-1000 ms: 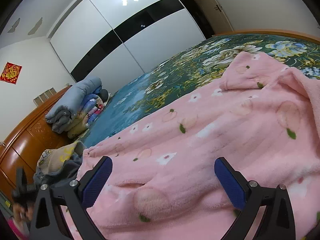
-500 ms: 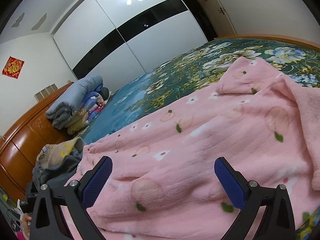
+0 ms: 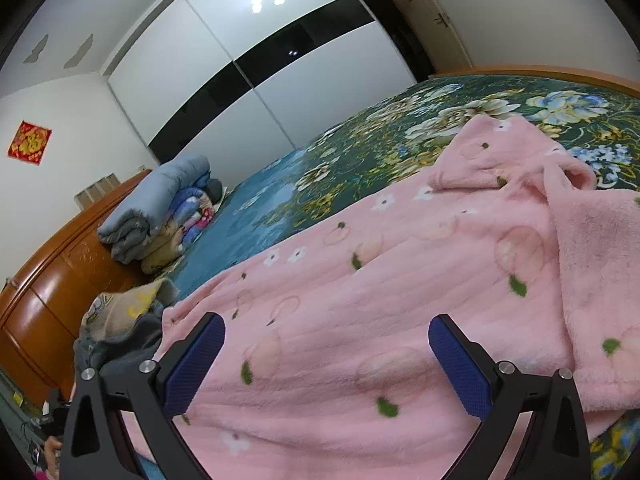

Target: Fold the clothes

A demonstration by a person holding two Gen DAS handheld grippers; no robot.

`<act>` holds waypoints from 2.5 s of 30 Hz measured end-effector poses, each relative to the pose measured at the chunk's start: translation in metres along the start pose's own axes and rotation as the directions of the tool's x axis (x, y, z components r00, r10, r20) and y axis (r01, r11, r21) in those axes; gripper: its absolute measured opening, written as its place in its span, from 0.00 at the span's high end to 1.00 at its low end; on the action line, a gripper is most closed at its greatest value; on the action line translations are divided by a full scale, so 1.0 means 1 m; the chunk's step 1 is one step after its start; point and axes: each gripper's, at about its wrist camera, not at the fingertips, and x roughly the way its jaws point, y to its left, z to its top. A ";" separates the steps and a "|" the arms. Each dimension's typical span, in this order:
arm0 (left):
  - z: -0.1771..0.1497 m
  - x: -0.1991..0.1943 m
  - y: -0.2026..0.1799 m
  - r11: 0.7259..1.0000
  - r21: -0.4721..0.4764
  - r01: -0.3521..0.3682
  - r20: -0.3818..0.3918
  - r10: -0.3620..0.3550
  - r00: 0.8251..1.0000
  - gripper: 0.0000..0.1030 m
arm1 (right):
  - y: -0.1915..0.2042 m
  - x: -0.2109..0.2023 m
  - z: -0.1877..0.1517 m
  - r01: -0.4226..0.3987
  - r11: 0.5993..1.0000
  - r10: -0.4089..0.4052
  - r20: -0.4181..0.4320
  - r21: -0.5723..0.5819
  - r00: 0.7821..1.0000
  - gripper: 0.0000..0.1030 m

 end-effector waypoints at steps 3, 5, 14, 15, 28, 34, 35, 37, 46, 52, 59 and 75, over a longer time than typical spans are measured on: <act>-0.003 0.005 0.011 1.000 -0.026 0.006 -0.025 -0.007 1.000 0.94 | 0.010 -0.020 0.005 0.026 0.991 -0.026 0.005 -0.129 1.000 0.00; -0.005 0.008 0.019 0.999 -0.043 0.010 -0.042 -0.012 0.999 0.94 | 0.009 -0.042 0.008 0.109 0.961 -0.104 0.033 -0.254 0.994 0.00; -0.007 0.012 0.029 0.999 -0.042 0.001 -0.054 -0.004 0.999 0.93 | -0.080 -0.118 0.005 0.393 0.781 -0.466 -0.033 -0.486 0.884 0.00; -0.008 0.014 0.029 0.999 -0.043 -0.002 -0.055 0.000 0.999 0.93 | -0.086 -0.122 0.002 0.387 0.782 -0.467 -0.047 -0.488 0.883 0.00; -0.018 0.025 0.019 0.999 -0.033 -0.015 -0.053 0.013 0.999 0.93 | -0.090 -0.061 -0.035 0.326 0.708 -0.522 -0.154 -0.626 0.839 0.34; -0.020 0.030 0.019 0.999 -0.034 -0.016 -0.056 0.014 0.998 0.93 | -0.104 -0.094 0.008 0.353 0.791 -0.472 -0.131 -0.499 0.872 0.90; -0.020 0.030 0.018 0.999 -0.029 -0.016 -0.055 0.014 0.998 0.93 | -0.107 -0.102 0.017 0.354 0.811 -0.455 -0.123 -0.465 0.882 0.90; -0.019 0.028 0.017 1.000 -0.024 -0.013 -0.051 0.011 0.999 0.93 | -0.112 -0.118 0.036 0.351 0.849 -0.421 -0.103 -0.396 0.901 0.92; -0.010 0.004 0.021 0.999 -0.032 0.021 -0.016 -0.022 1.000 0.93 | -0.152 -0.196 0.137 0.389 0.917 -0.386 0.056 -0.082 0.921 0.92; -0.008 0.005 0.024 0.999 -0.044 0.008 -0.013 -0.009 1.000 0.93 | -0.226 -0.177 0.151 0.491 0.865 -0.489 -0.047 0.104 0.871 0.93; 0.003 -0.018 -0.001 0.997 -0.022 0.068 0.036 -0.067 0.997 0.95 | -0.233 -0.180 0.159 0.496 0.859 -0.494 -0.044 0.131 0.868 0.93; -0.007 0.006 0.030 0.999 -0.018 -0.045 -0.071 0.044 0.997 0.94 | -0.305 -0.146 0.117 0.643 0.747 -0.582 -0.299 0.170 0.756 0.92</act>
